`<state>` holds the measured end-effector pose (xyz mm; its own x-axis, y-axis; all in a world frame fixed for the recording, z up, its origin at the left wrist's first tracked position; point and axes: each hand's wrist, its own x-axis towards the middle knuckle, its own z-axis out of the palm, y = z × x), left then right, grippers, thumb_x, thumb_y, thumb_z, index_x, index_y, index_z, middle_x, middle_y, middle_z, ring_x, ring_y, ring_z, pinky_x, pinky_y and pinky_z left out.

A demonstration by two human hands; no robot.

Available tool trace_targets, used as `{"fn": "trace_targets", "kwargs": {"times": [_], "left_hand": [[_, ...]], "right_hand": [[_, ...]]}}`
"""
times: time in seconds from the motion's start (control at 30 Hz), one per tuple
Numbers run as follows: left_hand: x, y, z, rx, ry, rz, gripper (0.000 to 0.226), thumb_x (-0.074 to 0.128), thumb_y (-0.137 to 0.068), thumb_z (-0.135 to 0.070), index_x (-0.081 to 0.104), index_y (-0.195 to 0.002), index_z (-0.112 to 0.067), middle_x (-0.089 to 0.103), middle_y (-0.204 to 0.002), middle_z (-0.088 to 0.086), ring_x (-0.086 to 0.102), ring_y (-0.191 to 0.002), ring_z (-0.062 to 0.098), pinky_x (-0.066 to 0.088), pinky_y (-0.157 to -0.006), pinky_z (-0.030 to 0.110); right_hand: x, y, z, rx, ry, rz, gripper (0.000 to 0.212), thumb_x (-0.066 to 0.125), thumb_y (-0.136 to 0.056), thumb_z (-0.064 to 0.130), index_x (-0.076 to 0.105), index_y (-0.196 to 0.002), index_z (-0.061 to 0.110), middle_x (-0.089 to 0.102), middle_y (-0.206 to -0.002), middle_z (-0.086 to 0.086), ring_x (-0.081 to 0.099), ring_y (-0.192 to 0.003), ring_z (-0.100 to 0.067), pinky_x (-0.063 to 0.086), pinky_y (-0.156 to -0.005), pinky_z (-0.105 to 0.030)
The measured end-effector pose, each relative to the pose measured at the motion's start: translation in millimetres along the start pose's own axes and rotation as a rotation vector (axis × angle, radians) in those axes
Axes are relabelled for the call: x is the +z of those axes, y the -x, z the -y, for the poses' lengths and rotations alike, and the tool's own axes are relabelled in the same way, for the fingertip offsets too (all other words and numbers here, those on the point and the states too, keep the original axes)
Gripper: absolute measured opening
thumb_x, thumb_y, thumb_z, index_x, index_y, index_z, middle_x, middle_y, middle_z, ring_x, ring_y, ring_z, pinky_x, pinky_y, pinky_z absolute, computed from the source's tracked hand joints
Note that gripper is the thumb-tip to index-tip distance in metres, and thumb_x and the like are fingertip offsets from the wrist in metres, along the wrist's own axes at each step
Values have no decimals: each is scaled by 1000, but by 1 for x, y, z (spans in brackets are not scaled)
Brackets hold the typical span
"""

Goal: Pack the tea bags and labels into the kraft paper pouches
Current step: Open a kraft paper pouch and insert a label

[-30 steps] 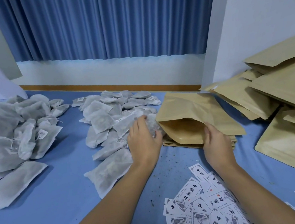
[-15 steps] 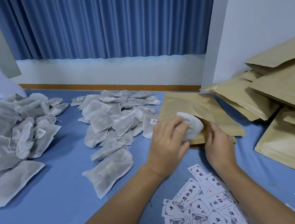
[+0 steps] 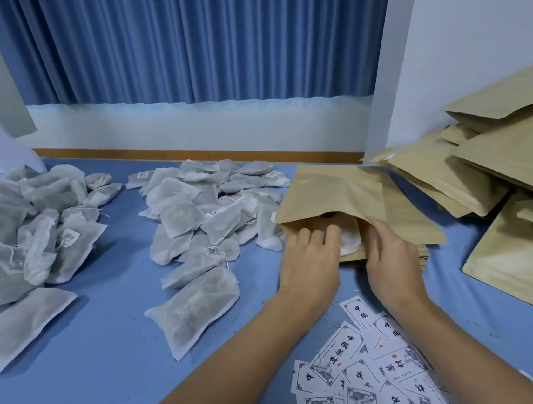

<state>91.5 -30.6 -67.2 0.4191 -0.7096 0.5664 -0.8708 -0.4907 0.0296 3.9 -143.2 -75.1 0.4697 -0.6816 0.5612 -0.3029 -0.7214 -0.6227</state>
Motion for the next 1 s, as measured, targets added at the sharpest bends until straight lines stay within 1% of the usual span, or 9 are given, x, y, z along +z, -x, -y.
{"fn": "trace_targets", "kwargs": {"times": [0.07,0.2,0.3,0.43,0.5,0.57,0.67,0.83,1.0], "left_hand": [[-3,-10,-2,32,-68,18,24,60,-78,-11,59,-101,-18,66,-94,2,56,-91,26,38,-80,37],[15,-33,-9,61,10,229,37,56,-89,-14,53,-126,-13,56,-127,9,51,-117,29,38,-93,36],[29,-56,-8,-34,126,389,34,52,-95,-18,54,-129,-16,57,-128,8,57,-114,31,46,-85,38],[41,-88,-6,-20,11,465,37,43,-99,-29,50,-134,-22,49,-140,7,46,-129,32,35,-109,41],[47,-100,-6,-91,32,553,38,39,-100,-36,47,-135,-24,46,-143,8,42,-130,32,30,-111,41],[55,-109,-7,-151,87,615,26,37,-101,-40,47,-122,-28,47,-136,7,44,-124,30,31,-107,39],[63,-117,-9,-178,128,632,14,36,-102,-39,42,-110,-29,49,-131,7,45,-117,28,31,-104,37],[63,-115,-8,-208,196,669,25,36,-104,-35,48,-124,-24,48,-131,7,40,-104,24,29,-94,33],[49,-106,-3,-175,431,499,22,38,-102,-40,52,-115,-30,54,-119,-5,48,-104,17,35,-96,29]], "right_hand": [[0,0,0,-12,-15,17,33,47,-102,7,63,-131,14,59,-74,-3,48,-66,-23,29,-61,-23],[3,1,2,-44,-45,58,37,47,-101,6,63,-131,18,58,-74,1,52,-67,-20,33,-64,-21],[2,0,3,-52,-46,64,37,46,-101,5,63,-132,15,60,-74,-2,55,-68,-23,35,-65,-23],[1,0,7,-76,-47,150,44,44,-100,1,58,-140,14,70,-97,-14,65,-87,-32,49,-79,-32],[0,-1,7,-63,-52,168,47,42,-99,-1,57,-141,15,71,-101,-14,64,-90,-32,49,-81,-33],[-2,-2,7,-47,-57,168,47,42,-99,-1,57,-140,15,71,-104,-15,64,-92,-32,49,-82,-35],[-2,-3,6,-50,-65,186,46,42,-99,-3,57,-139,14,71,-106,-14,64,-93,-32,49,-83,-36],[1,-3,3,-21,-77,173,44,43,-100,-1,59,-137,16,72,-102,-14,64,-90,-33,50,-81,-37],[1,-1,0,65,-73,51,35,46,-103,15,63,-133,24,65,-75,-7,58,-71,-30,46,-65,-37]]}}
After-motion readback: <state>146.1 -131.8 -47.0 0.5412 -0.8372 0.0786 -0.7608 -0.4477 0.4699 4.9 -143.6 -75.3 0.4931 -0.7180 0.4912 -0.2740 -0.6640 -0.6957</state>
